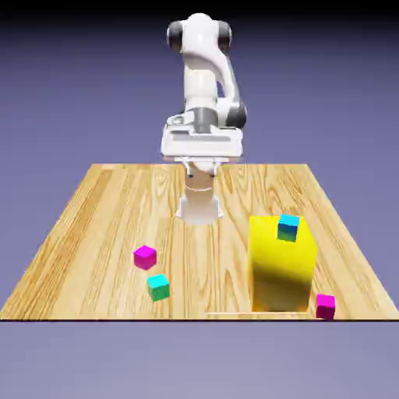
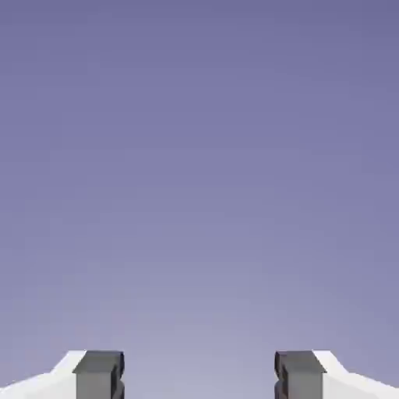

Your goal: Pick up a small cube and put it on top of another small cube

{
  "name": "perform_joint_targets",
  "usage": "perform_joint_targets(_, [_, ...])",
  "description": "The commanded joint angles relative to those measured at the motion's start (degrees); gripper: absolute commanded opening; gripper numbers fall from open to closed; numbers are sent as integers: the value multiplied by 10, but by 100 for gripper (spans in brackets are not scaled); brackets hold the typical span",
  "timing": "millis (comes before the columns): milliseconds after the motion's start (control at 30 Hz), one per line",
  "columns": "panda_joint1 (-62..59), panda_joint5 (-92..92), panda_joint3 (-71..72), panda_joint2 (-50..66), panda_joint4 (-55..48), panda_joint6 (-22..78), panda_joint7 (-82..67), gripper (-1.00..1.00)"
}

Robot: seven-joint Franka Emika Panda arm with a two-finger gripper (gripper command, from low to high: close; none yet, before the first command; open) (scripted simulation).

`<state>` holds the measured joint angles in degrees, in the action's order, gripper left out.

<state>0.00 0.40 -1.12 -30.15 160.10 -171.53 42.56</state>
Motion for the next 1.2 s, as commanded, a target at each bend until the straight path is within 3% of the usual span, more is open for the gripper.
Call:
perform_joint_targets(0, [-6, 3, -9, 21, -7, 21, 1, 0])
perform_joint_targets(600, [-108, 64, -177, 395, -142, 390, 16, 0])
perform_joint_targets(667, [-110, 65, -180, 401, -144, 397, 16, 0])
perform_joint_targets(833, [-131, 123, -140, 497, -127, 288, -24, 0])
perform_joint_targets(867, [-131, 123, -140, 497, -127, 288, -24, -100])
perform_joint_targets(1067, [-103, 60, -175, 400, -152, 403, 7, -100])
perform_joint_targets(1167, [-46, 19, -132, 392, -210, 455, -68, -100])
